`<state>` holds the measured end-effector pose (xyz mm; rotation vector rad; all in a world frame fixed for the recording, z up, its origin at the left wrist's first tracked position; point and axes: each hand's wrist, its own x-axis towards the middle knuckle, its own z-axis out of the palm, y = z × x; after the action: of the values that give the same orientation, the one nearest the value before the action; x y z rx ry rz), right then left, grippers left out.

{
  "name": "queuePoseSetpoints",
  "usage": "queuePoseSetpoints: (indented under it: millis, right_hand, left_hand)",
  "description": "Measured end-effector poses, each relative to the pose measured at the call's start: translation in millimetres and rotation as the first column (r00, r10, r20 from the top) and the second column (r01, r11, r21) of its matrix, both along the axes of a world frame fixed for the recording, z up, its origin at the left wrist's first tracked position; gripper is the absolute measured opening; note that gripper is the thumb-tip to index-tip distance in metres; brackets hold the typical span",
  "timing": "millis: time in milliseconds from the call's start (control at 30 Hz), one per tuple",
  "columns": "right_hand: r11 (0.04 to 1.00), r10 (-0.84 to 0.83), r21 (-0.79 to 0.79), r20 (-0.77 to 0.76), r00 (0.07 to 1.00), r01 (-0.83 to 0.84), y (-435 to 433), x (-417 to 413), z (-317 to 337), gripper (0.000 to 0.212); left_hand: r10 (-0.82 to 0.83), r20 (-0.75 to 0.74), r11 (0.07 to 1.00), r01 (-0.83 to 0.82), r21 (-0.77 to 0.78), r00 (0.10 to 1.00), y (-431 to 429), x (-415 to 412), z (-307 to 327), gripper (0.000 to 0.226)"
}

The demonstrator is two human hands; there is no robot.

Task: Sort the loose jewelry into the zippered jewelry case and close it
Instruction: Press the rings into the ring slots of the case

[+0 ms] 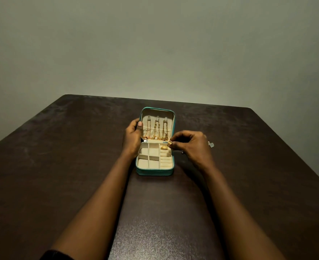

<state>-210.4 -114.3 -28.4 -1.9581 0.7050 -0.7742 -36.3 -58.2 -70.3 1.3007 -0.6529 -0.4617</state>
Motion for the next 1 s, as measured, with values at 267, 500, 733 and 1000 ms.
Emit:
queuePoseSetpoints:
  millis: [267, 500, 733, 1000]
  right_hand:
    - [0.992, -0.051, -0.116, -0.082, 0.995, 0.042, 0.7, 3.6, -0.5, 0.011]
    - [0.94, -0.253, -0.283, -0.192, 0.948, 0.193, 11.1, 18.9, -12.5, 0.009]
    - [0.904, -0.285, -0.391, -0.245, 0.927, 0.175, 23.6, 28.8, -17.7, 0.008]
    - [0.882, -0.354, -0.417, -0.28, 0.892, 0.219, 26.9, 28.4, -17.5, 0.014]
  left_hand:
    - [-0.003, -0.002, 1.0, 0.003, 0.005, 1.0, -0.2, 0.6, -0.4, 0.028]
    - [0.002, -0.002, 1.0, -0.002, 0.006, 1.0, -1.4, 0.8, -0.6, 0.028]
    - [-0.003, 0.0, 1.0, 0.003, 0.02, 1.0, -0.6, 1.9, -1.0, 0.028]
    - [0.005, 0.002, 1.0, -0.005, 0.006, 1.0, -0.9, 0.8, 0.2, 0.029]
